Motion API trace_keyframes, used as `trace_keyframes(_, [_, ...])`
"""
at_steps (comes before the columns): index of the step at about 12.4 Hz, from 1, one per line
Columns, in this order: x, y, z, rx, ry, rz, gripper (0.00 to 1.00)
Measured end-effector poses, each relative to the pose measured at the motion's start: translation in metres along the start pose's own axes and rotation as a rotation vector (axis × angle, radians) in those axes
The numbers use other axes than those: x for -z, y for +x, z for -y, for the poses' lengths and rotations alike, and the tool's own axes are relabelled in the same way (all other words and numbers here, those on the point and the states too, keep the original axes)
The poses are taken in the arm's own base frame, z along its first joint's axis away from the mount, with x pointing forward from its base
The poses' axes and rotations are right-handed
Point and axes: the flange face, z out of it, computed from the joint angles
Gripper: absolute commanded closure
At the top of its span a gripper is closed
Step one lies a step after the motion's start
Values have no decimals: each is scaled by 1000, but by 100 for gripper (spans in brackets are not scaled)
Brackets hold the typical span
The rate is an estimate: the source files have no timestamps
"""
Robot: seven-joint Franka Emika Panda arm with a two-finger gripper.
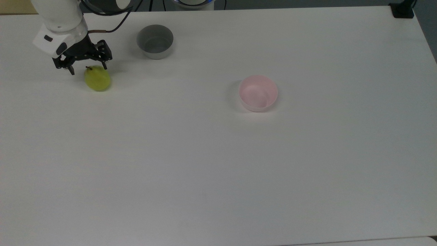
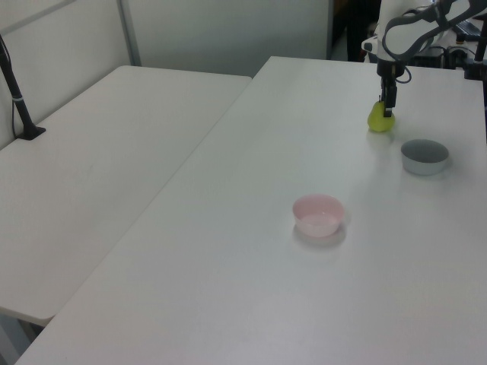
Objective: Place the pear in the bowl
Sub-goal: 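Lower the open gripper around the pear and close on it, then lift the grasped pear up off the table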
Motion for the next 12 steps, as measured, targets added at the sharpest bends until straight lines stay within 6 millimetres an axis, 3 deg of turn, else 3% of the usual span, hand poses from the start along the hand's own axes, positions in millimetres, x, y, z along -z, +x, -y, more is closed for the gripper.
trace_keyframes(1, [-4,1,0,-3,0,-5,23])
trace_keyframes(3, [-14,0,3,-8,2,-11,67])
trace_keyframes(5, [-16,0,4,-8,4,-11,87])
trace_keyframes(10, [-14,0,4,-7,6,-9,88])
trace_keyframes(12, [11,-1,6,-8,16,-13,87])
